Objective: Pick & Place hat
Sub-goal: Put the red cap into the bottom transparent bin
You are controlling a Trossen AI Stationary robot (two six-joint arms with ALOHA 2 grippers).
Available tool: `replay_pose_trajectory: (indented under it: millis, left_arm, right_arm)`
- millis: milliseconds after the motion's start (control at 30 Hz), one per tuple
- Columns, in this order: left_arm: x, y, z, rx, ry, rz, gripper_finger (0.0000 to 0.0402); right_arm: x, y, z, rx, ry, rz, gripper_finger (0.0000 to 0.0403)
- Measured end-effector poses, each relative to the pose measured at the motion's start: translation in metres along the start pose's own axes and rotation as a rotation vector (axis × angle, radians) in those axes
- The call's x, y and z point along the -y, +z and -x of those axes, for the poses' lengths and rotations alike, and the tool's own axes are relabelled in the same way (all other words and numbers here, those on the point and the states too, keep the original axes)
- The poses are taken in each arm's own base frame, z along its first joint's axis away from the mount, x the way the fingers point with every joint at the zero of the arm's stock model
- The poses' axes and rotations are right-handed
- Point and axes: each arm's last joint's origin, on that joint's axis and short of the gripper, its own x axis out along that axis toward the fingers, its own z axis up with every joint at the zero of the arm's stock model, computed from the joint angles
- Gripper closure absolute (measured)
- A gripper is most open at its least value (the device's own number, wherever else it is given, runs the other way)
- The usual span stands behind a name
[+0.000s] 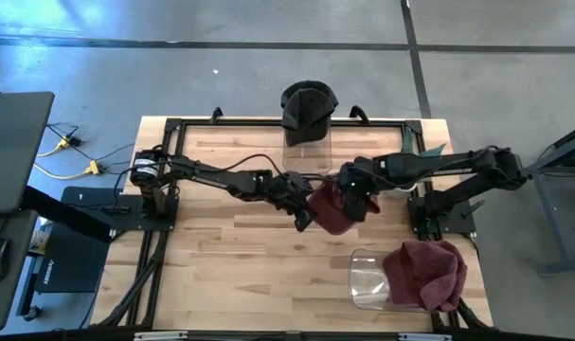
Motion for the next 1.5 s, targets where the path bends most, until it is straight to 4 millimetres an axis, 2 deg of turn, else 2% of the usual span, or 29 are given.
replay_pose_trajectory:
  millis: [133,267,433,600,700,833,1033,1167,1300,1500]
  left_arm:
    - [0.0,0.001,0.0,0.025,0.024,-0.023,0.0401]
    - [-0.001,0.002,0.0,0.037,0.039,-0.03,0.0401]
    - [-0.001,0.001,0.0,0.025,0.037,-0.039,0.0401]
    - [-0.001,0.0,0.0,0.022,0.038,-0.038,0.0401]
    - [-0.001,0.001,0.0,0.024,0.039,-0.038,0.0401]
    - [-0.001,0.0,0.0,0.023,0.038,-0.039,0.0401]
    - [0.0,0.001,0.0,0.023,0.03,-0.039,0.0401]
    - [0.0,0.001,0.0,0.023,0.03,-0.038,0.0401]
    - [0.002,-0.001,0.0,0.02,0.026,-0.043,0.0401]
    - [0.003,-0.001,0.0,-0.004,-0.015,-0.045,0.0401]
  right_arm:
    - [-0.004,0.004,0.016,-0.019,0.084,0.019,0.0155]
    - [-0.01,0.004,0.036,-0.028,0.114,0.149,0.0155]
    - [-0.022,-0.001,0.054,-0.068,0.046,0.176,0.0155]
    - [-0.042,0.004,0.069,0.036,0.037,0.205,0.0155]
    - [-0.044,0.001,0.07,0.039,-0.027,0.151,0.0156]
    - [-0.046,-0.006,0.071,-0.058,0.118,0.132,0.0156]
    - [-0.051,-0.001,0.084,0.064,0.278,0.161,0.0156]
    - [-0.042,0.007,0.091,0.194,0.206,0.146,0.0156]
    - [-0.022,0.012,0.088,0.182,0.155,0.068,0.0167]
    - [0.001,0.021,0.072,0.114,0.115,-0.007,0.0229]
